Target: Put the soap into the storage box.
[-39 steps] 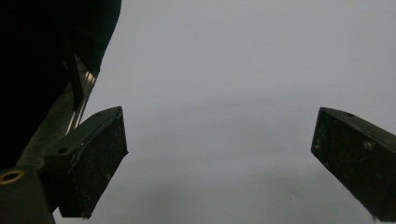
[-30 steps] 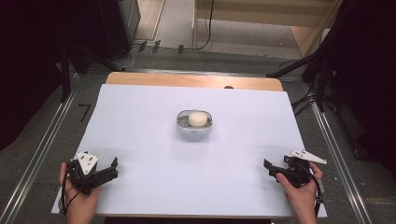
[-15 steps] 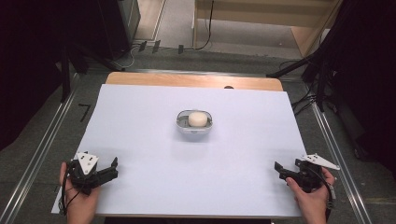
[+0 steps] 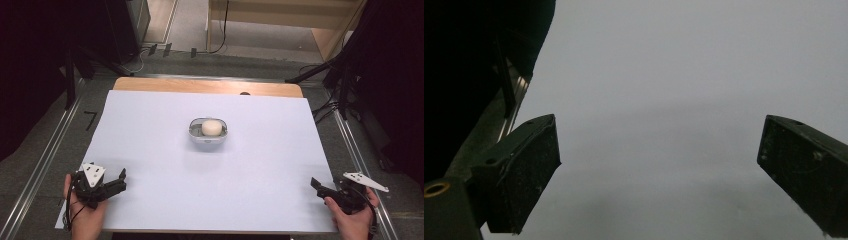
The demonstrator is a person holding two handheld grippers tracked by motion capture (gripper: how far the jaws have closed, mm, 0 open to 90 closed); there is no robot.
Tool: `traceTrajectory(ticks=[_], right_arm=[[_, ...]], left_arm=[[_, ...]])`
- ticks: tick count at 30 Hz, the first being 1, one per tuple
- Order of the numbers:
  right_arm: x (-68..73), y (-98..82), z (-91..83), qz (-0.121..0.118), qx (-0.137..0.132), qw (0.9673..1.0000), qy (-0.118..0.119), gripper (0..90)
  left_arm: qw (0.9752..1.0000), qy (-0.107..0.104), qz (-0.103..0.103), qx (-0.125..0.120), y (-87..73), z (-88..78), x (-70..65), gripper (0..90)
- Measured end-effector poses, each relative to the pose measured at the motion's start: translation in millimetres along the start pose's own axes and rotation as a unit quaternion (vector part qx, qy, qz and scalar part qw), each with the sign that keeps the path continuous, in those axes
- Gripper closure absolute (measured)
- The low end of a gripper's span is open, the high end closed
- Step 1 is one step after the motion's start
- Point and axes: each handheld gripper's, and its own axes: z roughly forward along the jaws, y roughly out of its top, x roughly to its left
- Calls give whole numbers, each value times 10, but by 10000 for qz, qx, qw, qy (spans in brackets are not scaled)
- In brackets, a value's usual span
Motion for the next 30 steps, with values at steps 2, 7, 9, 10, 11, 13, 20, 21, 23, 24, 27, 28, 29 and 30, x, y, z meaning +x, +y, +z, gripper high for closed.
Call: traceTrajectory(ticks=[2,7,9,10,11,13,20,21,23,24,27,28,29,30], right_arm=[[-56,-16,-36,28,-38,10000,-8,132],[-168,-46,-137,30,-138,9999,97,132],[-212,-65,-155,-3,-189,9998,80,132],[-226,-77,-157,54,-196,9998,83,132],[-243,-90,-151,66,-196,9997,94,132],[-258,-113,-128,94,-177,9998,88,133],[-253,-180,-92,42,-219,9997,90,132],[-255,-190,-87,42,-217,9997,99,132],[-264,-200,-103,130,-302,9994,117,132],[-271,-207,-110,155,-345,9992,139,132],[-267,-225,-104,191,-351,9992,101,132],[-256,-228,-99,141,-356,9993,49,132],[-248,-231,-100,116,-338,9994,29,132],[-236,-233,-95,97,-325,9994,6,132]], left_arm=[[10000,10,8,6,0,2,-4,43],[10000,2,19,5,0,1,-3,43],[10000,19,-1,-4,0,-1,-2,43],[10000,49,-18,-17,-2,-4,-2,43],[10000,63,-33,-41,-4,-7,0,43],[9999,91,-44,-55,-5,-13,2,42],[9999,112,-68,-96,-9,-14,-1,42],[9999,117,-60,-99,-9,-17,-2,42],[9998,106,-61,-124,-11,-20,-4,42],[9998,111,-59,-126,-12,-21,-4,43],[9998,129,-72,-161,-15,-27,-2,43],[9997,132,-77,-168,-16,-29,-1,43],[9997,133,-89,-183,-18,-33,0,43],[9997,138,-96,-191,-19,-36,2,43]])
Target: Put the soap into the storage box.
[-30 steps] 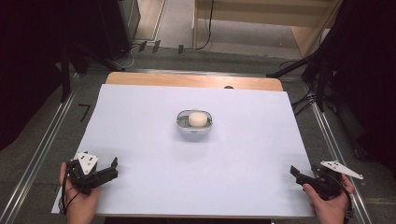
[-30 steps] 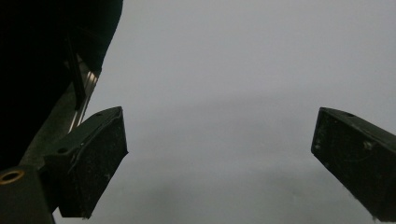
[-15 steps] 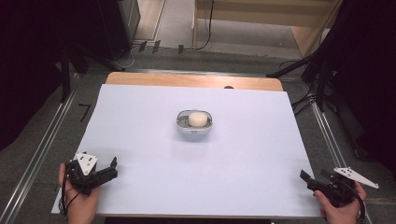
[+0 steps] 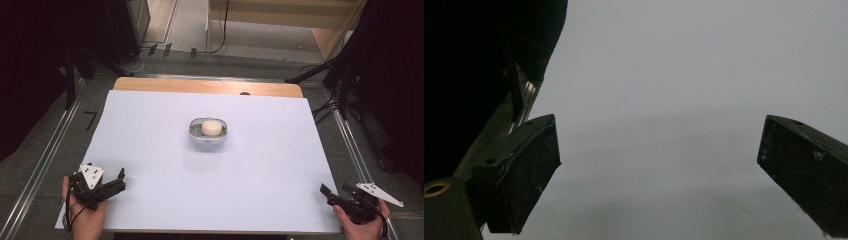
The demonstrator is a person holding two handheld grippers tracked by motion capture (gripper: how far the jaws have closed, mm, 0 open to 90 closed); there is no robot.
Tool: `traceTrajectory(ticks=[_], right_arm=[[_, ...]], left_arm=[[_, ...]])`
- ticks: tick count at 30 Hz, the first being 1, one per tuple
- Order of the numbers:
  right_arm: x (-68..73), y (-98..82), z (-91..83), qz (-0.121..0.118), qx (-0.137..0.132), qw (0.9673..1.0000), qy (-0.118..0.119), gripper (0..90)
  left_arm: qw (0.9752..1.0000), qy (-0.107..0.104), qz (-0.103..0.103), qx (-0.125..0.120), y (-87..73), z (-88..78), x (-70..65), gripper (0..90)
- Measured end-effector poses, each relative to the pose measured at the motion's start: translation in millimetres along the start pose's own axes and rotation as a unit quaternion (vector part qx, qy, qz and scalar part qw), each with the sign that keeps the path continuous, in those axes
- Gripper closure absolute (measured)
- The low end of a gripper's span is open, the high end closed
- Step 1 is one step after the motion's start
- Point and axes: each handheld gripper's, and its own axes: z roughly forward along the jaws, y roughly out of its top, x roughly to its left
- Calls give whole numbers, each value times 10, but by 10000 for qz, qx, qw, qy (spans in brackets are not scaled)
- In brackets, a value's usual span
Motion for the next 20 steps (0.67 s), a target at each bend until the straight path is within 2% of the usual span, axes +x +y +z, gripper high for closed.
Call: traceTrajectory(ticks=[3,11,13,16,20], right_arm=[[14,-11,6,-16,2,10000,-90,132],[-31,-35,-16,295,-128,9995,-46,133],[-17,-53,-30,376,-188,9990,-122,134],[0,-67,-38,339,-226,9990,-206,133],[5,-76,-43,414,-273,9982,-329,133]], left_arm=[[10000,13,-19,-11,-2,-3,2,43],[9999,116,82,47,3,8,-27,43],[9998,135,107,56,4,10,-33,43],[9996,182,185,69,4,15,-51,43],[9991,255,338,86,4,19,-85,43]])
